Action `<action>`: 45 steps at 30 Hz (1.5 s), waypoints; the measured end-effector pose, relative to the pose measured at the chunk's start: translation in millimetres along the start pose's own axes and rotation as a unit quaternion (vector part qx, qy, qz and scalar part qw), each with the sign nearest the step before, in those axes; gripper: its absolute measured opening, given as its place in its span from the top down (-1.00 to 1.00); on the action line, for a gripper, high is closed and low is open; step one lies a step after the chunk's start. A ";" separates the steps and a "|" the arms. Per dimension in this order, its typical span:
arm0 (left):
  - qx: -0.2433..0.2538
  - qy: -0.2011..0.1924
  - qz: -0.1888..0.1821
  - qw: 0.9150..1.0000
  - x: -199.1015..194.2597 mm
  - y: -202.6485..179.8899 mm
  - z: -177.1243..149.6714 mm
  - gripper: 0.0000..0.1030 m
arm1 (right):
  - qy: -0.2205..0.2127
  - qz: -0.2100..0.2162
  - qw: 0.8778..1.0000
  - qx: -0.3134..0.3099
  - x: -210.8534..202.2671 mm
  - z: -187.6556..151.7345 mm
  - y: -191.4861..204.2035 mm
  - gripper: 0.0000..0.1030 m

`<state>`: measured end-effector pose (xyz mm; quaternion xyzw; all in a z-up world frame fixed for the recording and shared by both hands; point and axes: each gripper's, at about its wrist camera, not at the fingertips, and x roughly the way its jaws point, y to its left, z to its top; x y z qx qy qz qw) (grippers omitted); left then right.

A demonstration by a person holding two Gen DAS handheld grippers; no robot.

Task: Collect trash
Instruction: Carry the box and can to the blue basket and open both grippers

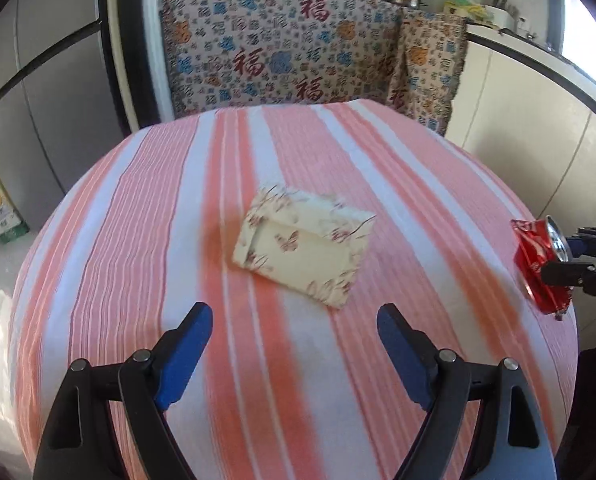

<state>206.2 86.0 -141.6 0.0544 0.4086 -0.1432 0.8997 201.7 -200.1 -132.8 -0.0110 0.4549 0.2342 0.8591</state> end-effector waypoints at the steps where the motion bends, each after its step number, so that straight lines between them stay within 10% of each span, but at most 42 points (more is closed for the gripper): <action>1: 0.019 -0.003 0.004 1.000 0.6 -5.4 7.8 -0.67 | -0.001 0.002 1.000 0.001 -1.0 -0.9 0.6 0.00; 15: 0.105 0.046 -0.097 0.989 54.9 17.8 45.3 -0.80 | -0.009 0.018 1.000 -0.001 -5.0 3.1 17.7 0.00; 28: 0.070 0.036 -0.062 0.995 53.9 5.1 40.3 -0.59 | -0.025 0.009 1.000 0.005 -17.8 4.1 2.2 0.00; 45: 0.125 0.018 -0.214 0.969 16.0 -245.3 74.5 -0.59 | -0.051 -0.120 0.981 0.141 -134.6 -68.7 -187.4 0.00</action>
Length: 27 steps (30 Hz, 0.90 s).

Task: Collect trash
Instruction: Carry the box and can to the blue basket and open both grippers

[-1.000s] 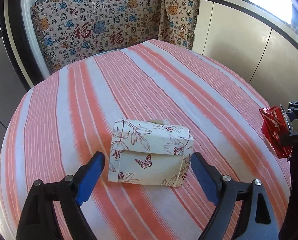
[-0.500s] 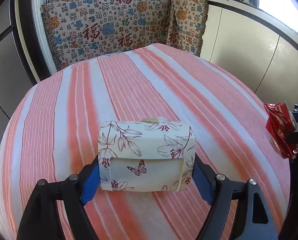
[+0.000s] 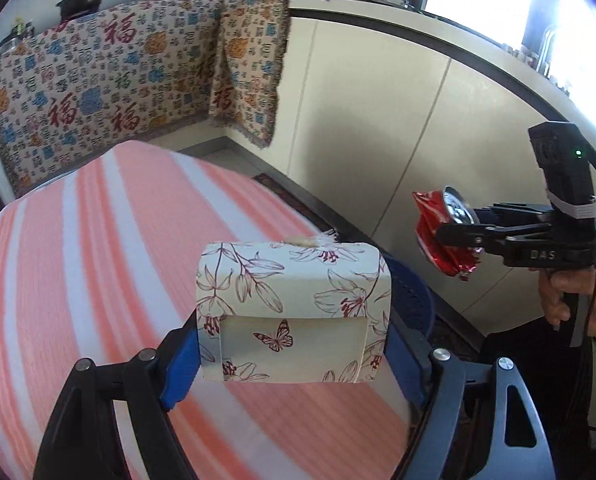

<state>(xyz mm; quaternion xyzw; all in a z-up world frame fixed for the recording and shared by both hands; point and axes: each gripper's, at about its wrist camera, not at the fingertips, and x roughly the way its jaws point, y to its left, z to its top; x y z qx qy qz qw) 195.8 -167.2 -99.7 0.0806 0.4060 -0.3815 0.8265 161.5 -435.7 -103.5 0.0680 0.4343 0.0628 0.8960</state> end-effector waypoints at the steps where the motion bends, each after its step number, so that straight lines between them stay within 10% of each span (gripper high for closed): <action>1: 0.006 0.003 -0.008 1.000 9.5 -17.5 6.1 -0.59 | 0.005 -0.010 1.000 0.007 -0.5 -3.7 -15.1 0.00; 11: 0.043 0.049 -0.042 0.997 109.1 -130.2 27.8 -0.60 | 0.034 -0.048 0.994 0.091 17.1 -34.2 -120.7 0.00; 27: 0.030 0.115 -0.028 0.993 243.9 -152.3 9.3 -0.61 | 0.055 -0.011 0.972 0.230 81.1 -60.4 -210.2 -0.08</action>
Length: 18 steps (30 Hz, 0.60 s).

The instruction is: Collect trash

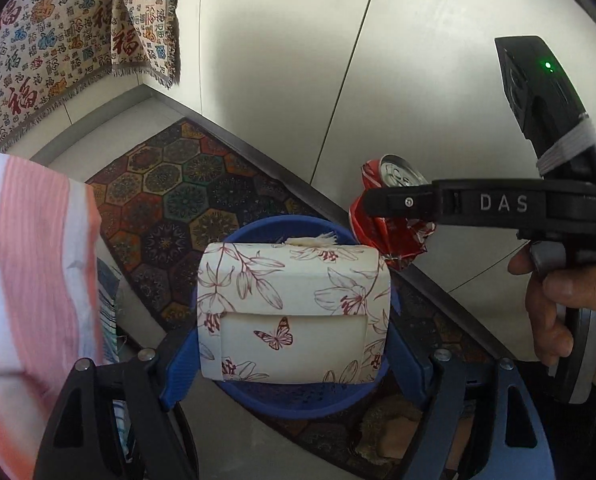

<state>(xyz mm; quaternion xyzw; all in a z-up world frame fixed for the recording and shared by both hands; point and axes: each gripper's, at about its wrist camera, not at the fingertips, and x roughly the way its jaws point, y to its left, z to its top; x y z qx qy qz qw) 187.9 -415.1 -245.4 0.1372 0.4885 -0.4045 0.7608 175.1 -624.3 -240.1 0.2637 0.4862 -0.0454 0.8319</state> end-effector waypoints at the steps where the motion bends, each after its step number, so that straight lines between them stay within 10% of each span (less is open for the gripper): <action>1: -0.005 0.005 -0.001 1.000 7.5 0.7 1.6 -0.62 | 0.000 0.008 1.000 0.013 3.3 -0.1 -6.4 -0.17; 9: -0.018 0.010 -0.003 1.000 26.4 -1.3 13.8 -0.62 | -0.037 0.006 0.997 0.070 -5.7 1.7 -36.8 -0.44; 18: -0.034 -0.062 0.020 0.997 -56.6 -19.1 2.0 -0.62 | -0.095 -0.034 0.993 0.058 -72.1 -0.4 -14.0 -0.99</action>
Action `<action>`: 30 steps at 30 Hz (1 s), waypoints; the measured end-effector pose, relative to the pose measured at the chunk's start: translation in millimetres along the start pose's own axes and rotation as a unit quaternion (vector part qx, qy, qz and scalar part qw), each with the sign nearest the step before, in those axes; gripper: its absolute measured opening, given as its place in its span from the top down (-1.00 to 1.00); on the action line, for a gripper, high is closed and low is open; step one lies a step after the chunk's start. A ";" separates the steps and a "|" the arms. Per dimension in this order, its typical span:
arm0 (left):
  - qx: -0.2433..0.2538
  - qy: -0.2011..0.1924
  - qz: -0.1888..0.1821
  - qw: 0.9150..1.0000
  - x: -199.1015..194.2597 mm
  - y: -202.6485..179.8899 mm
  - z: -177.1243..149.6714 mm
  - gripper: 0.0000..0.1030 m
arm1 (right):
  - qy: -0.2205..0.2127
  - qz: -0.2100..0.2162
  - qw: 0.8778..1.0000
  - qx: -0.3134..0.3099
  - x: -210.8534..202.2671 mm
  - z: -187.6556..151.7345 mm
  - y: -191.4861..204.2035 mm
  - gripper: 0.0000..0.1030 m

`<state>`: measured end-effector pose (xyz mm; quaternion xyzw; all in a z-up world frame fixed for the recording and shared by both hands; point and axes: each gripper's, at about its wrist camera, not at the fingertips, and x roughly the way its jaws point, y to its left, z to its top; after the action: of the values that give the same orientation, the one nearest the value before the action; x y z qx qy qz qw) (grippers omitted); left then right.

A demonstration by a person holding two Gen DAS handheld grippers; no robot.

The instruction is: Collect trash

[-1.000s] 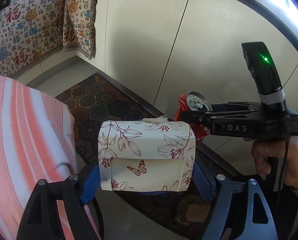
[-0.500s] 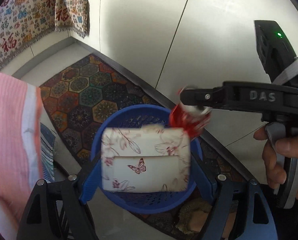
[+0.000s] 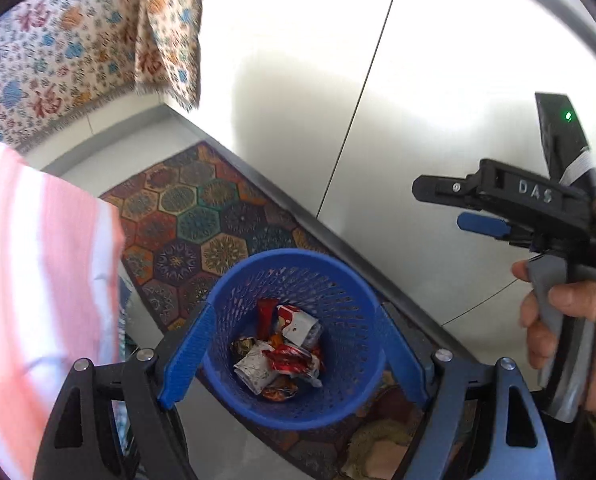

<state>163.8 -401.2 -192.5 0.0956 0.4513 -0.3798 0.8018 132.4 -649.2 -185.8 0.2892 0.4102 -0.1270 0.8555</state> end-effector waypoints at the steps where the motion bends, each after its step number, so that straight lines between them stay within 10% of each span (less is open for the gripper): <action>1: -0.001 -0.005 0.002 1.000 -12.8 -1.3 0.0 -0.64 | -0.003 0.004 1.000 -0.009 -12.4 -4.5 5.1 -0.99; 7: 0.015 -0.018 0.026 0.999 -83.7 -21.8 -21.7 -1.00 | -0.010 0.000 0.998 -0.068 -78.1 -50.5 30.3 -0.99; 25: 0.035 -0.028 0.137 0.990 -171.6 -37.2 -62.9 -1.00 | -0.035 -0.085 0.989 -0.117 -156.9 -143.1 79.8 -0.99; 30: 0.014 -0.019 0.110 0.994 -184.2 -29.4 -65.9 -1.00 | -0.038 -0.086 0.987 -0.129 -168.4 -151.9 88.5 -0.99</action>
<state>44.5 -292.6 -78.0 0.1486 0.4171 -0.2976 0.8458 -29.1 -490.6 -96.0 0.1349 0.4135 -0.1572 0.8866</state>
